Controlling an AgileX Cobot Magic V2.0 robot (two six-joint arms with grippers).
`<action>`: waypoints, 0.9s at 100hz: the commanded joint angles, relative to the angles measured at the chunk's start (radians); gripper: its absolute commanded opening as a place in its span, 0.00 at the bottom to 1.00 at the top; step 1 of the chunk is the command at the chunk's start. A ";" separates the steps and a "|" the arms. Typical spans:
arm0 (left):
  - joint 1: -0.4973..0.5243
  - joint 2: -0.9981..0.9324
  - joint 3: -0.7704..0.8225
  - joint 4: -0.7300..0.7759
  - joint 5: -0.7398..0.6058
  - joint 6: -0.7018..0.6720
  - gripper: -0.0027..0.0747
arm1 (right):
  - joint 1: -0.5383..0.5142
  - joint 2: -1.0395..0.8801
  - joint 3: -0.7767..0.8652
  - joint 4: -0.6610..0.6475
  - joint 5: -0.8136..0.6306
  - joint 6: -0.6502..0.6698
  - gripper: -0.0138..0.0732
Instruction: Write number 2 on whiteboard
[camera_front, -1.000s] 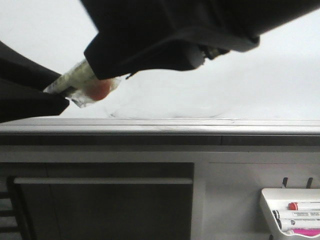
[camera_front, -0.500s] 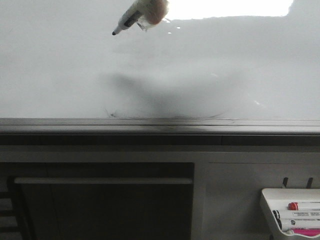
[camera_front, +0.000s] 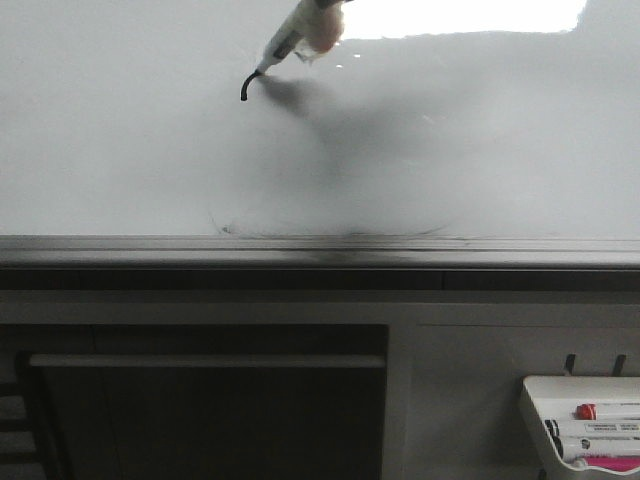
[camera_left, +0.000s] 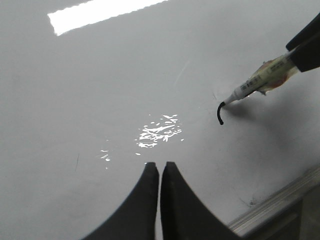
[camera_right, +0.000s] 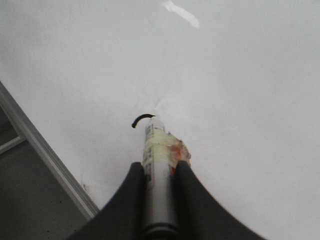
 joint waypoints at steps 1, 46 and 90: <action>0.003 -0.006 -0.035 -0.011 -0.089 -0.011 0.01 | -0.034 -0.049 -0.031 -0.039 0.030 -0.006 0.10; 0.003 -0.006 -0.035 -0.011 -0.089 -0.011 0.01 | 0.101 0.019 0.102 -0.024 -0.040 0.006 0.10; 0.003 -0.006 -0.035 -0.011 -0.089 -0.011 0.01 | -0.054 -0.124 0.166 -0.076 0.114 0.042 0.10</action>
